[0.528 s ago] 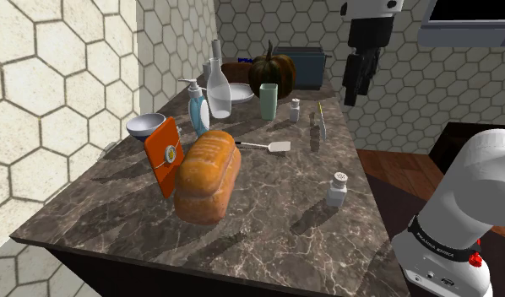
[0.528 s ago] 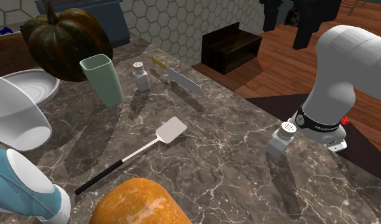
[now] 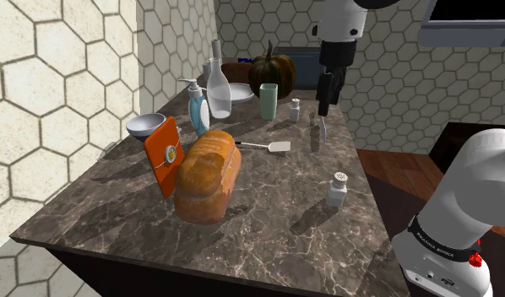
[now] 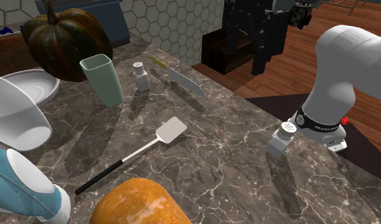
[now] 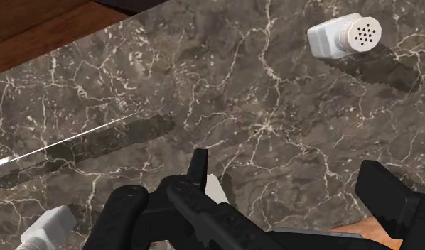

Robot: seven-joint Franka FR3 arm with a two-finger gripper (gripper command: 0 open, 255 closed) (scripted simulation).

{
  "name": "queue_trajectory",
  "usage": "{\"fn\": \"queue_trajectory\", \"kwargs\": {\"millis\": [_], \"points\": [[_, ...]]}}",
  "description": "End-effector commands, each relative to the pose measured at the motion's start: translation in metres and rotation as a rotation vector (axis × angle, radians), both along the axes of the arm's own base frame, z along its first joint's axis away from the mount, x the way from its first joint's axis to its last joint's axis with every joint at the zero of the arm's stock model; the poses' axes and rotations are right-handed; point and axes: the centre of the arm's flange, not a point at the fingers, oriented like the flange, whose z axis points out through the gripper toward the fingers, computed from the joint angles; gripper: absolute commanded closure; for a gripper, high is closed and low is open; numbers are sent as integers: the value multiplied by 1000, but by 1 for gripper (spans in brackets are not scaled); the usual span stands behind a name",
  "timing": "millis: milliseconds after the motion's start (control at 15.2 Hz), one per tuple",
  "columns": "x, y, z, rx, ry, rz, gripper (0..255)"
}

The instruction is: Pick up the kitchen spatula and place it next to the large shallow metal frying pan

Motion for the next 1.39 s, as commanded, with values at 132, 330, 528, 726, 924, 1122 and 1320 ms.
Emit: {"fn": "queue_trajectory", "kwargs": {"millis": [132,330,528,726,924,1122,1320], "points": [[41,1,-31,-2,-27,72,0],[72,5,-53,-3,-45,125,0],[102,10,-74,-4,-62,177,0],[133,17,-95,-5,-80,230,0],[163,25,-115,-6,-98,283,0],[194,35,-134,-7,-116,335,0],[224,47,-153,-8,-133,388,0]]}}
